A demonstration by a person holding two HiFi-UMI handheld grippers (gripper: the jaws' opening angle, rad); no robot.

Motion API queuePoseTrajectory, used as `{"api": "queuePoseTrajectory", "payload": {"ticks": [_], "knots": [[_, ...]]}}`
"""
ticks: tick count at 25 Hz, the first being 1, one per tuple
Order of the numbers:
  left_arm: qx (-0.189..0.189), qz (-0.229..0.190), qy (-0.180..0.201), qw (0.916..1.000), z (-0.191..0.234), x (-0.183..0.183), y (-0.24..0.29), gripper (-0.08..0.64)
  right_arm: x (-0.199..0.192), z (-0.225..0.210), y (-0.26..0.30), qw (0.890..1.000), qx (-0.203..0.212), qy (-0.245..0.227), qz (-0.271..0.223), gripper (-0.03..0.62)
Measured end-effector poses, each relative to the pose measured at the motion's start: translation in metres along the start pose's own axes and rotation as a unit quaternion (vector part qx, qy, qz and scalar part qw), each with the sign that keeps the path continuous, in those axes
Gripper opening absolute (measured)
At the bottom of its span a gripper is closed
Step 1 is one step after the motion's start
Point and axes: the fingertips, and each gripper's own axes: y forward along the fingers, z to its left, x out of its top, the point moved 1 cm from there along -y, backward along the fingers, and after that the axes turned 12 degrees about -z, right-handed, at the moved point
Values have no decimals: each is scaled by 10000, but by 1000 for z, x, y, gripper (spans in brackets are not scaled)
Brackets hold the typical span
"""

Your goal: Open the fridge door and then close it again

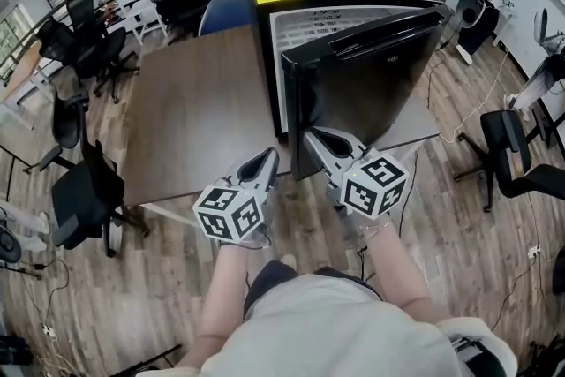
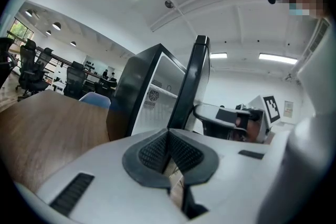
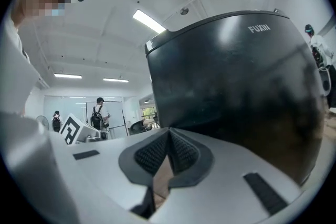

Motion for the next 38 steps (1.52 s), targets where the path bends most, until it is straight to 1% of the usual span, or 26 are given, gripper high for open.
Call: {"api": "queuePoseTrajectory", "payload": {"ticks": [4, 8, 12, 16, 20, 29, 31, 36, 38], "knots": [[-20, -33, 26, 10000, 11, 7, 7, 8, -2, -7, 22, 9997, -185, -102, 93, -1], [-127, -18, 135, 9998, 17, 13, 14, 8, -4, -16, 41, 9996, -235, 128, -15, 0], [-148, 40, 192, 9997, 24, 14, 21, 8, -7, -28, 60, 9988, -322, 366, -103, -1], [-166, 55, 232, 9996, 34, 18, 30, 8, -8, -39, 75, 9982, -391, 431, -153, -2], [-254, 44, 233, 9994, 37, 21, 36, 8, -10, -53, 80, 9979, -541, 331, -117, -2], [-295, 17, 150, 9995, 43, 22, 39, 8, -13, -70, 88, 9949, -894, 447, -150, -2], [-321, 15, 152, 9994, 42, 23, 41, 8, -13, -73, 88, 9943, -928, 507, -155, -2], [-363, 44, 151, 9992, 40, 22, 42, 8, -15, -75, 87, 9937, -1009, 478, -135, -2], [-359, 81, 210, 9991, 39, 21, 42, 8, -16, -73, 85, 9938, -988, 503, -116, -2]]}}
